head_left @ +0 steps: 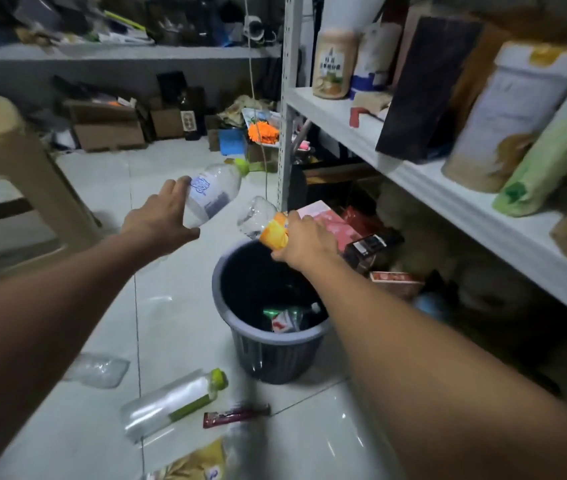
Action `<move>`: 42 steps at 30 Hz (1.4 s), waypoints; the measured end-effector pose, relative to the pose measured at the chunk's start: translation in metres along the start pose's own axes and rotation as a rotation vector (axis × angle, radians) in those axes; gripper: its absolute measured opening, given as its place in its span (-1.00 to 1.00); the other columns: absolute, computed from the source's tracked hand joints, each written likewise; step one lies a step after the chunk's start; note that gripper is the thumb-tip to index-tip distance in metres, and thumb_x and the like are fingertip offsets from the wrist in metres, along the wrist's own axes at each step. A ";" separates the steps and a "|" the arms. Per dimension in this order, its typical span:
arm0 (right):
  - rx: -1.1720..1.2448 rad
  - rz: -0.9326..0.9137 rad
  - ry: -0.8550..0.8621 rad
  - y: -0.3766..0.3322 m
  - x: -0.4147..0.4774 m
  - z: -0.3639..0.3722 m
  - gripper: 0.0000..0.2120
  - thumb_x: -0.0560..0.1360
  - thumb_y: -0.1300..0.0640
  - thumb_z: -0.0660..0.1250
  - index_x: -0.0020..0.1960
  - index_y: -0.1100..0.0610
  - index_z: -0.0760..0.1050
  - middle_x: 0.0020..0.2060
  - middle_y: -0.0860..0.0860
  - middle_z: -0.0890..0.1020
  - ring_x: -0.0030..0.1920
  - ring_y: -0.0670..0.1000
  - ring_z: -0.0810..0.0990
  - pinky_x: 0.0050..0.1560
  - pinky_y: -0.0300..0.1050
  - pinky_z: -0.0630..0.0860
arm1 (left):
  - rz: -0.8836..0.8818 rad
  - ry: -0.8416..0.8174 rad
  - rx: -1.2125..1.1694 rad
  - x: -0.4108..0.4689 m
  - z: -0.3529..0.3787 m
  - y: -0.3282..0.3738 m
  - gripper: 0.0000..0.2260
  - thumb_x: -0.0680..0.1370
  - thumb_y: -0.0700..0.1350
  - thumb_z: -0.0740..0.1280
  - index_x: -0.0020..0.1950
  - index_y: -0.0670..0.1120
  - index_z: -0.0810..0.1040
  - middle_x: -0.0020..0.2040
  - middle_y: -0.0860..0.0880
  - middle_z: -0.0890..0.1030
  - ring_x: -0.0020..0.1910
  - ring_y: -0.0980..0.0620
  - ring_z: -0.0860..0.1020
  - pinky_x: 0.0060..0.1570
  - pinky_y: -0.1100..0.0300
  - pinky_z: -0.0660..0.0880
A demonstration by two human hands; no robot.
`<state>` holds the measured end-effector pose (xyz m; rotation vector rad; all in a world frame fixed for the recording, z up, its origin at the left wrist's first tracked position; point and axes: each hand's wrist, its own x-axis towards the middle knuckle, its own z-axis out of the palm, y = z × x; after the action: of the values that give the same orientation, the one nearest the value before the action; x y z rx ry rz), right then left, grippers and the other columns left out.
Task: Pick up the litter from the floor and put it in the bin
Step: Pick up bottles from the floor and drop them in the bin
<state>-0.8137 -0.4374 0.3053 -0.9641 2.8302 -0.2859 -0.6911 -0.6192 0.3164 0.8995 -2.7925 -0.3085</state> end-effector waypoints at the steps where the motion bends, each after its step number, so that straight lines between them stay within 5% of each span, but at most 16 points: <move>1: -0.012 -0.022 -0.005 0.001 0.006 0.018 -0.33 0.41 -0.06 0.46 0.39 0.10 0.25 0.31 0.13 0.41 0.34 0.17 0.37 0.18 0.01 0.38 | -0.007 0.027 0.003 0.001 0.012 -0.008 -0.26 0.42 -0.04 0.43 0.48 -0.02 0.09 0.37 -0.09 0.29 0.26 -0.20 0.41 0.15 -0.16 0.43; 14: -0.452 -0.154 -0.173 0.002 0.038 0.120 -0.55 0.58 0.13 0.22 0.45 0.09 0.27 0.39 0.14 0.37 0.40 0.17 0.29 0.33 0.07 0.25 | -0.012 0.085 0.033 0.007 0.065 -0.023 -0.27 0.43 -0.03 0.42 0.48 -0.03 0.09 0.35 -0.10 0.30 0.24 -0.21 0.42 0.12 -0.13 0.44; 20: -0.539 -0.233 -0.231 -0.004 0.038 0.128 -0.48 0.56 0.03 0.25 0.49 0.02 0.24 0.36 0.11 0.43 0.45 0.16 0.21 0.48 0.19 -0.09 | 0.015 0.089 0.051 0.008 0.072 -0.016 -0.30 0.44 -0.04 0.39 0.48 -0.02 0.10 0.35 -0.06 0.30 0.23 -0.19 0.42 0.04 -0.08 0.43; 24: -0.520 -0.219 -0.189 0.007 0.036 0.121 -0.50 0.51 -0.07 0.33 0.40 0.05 0.36 0.32 0.10 0.47 0.42 0.15 0.26 0.45 0.17 0.00 | 0.068 0.081 0.048 0.006 0.074 -0.005 -0.30 0.42 -0.04 0.40 0.47 0.01 0.12 0.32 -0.04 0.32 0.21 -0.18 0.43 0.04 -0.10 0.46; 30: -0.482 -0.097 0.016 0.053 0.040 0.067 -0.65 0.57 0.03 0.22 0.34 0.06 0.44 0.29 0.08 0.51 0.35 0.11 0.39 0.35 0.00 0.22 | 0.144 0.014 0.022 0.004 0.084 0.031 -0.27 0.44 0.01 0.41 0.50 0.02 0.08 0.37 -0.01 0.29 0.24 -0.13 0.45 0.02 -0.02 0.45; 35: -0.459 0.031 0.083 0.092 0.039 0.020 -0.63 0.56 0.06 0.22 0.36 0.06 0.41 0.32 0.09 0.47 0.36 0.12 0.35 0.33 -0.01 0.20 | 0.137 -0.079 -0.143 0.008 0.102 0.071 -0.26 0.44 0.01 0.42 0.50 0.05 0.07 0.28 -0.11 0.29 0.12 -0.19 0.50 0.13 -0.08 0.48; 42: -0.449 0.046 0.128 0.112 0.036 0.005 -0.67 0.55 0.08 0.19 0.29 0.07 0.45 0.25 0.11 0.51 0.31 0.14 0.38 0.29 0.00 0.23 | 0.112 -0.172 -0.148 0.010 0.145 0.103 -0.22 0.45 0.00 0.44 0.52 0.15 0.02 0.41 -0.11 0.30 0.38 -0.20 0.29 0.34 -0.20 0.24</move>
<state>-0.9066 -0.3730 0.2728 -0.9788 3.0981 0.3207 -0.7912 -0.5234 0.2044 0.7117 -2.9135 -0.5914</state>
